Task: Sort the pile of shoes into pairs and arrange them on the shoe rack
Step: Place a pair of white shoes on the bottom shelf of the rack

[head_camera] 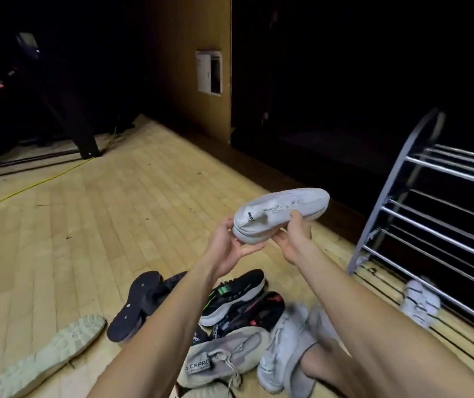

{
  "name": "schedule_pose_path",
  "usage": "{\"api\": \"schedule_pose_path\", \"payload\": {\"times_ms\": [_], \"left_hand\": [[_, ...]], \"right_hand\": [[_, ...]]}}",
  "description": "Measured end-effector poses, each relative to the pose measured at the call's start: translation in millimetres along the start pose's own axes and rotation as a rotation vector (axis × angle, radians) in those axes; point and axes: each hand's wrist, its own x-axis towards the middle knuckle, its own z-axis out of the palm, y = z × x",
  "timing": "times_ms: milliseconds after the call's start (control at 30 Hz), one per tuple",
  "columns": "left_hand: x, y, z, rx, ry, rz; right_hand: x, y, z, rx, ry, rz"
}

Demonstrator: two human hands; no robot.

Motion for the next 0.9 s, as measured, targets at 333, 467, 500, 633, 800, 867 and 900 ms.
{"api": "schedule_pose_path", "payload": {"times_ms": [333, 467, 500, 633, 800, 867, 900], "left_hand": [[-47, -35, 112, 0.720, -0.129, 0.097], [-50, -48, 138, 0.806, -0.083, 0.108], [-46, -50, 142, 0.822, -0.072, 0.115], [-22, -83, 148, 0.958, -0.088, 0.035], [4, -150, 147, 0.875, -0.239, -0.421], [12, -178, 145, 0.830, -0.231, -0.507], [16, -192, 144, 0.802, -0.222, -0.535]], "right_hand": [[-73, -85, -78, -0.154, 0.113, -0.208], [-72, -91, -102, -0.160, 0.117, -0.220], [-70, -92, -108, -0.164, 0.107, -0.226], [-56, -85, -141, -0.204, 0.068, -0.215], [-33, -56, -211, -0.297, 0.082, -0.149], [-26, -44, -240, -0.308, 0.098, -0.111], [-22, -40, -252, -0.301, 0.101, -0.090]]}}
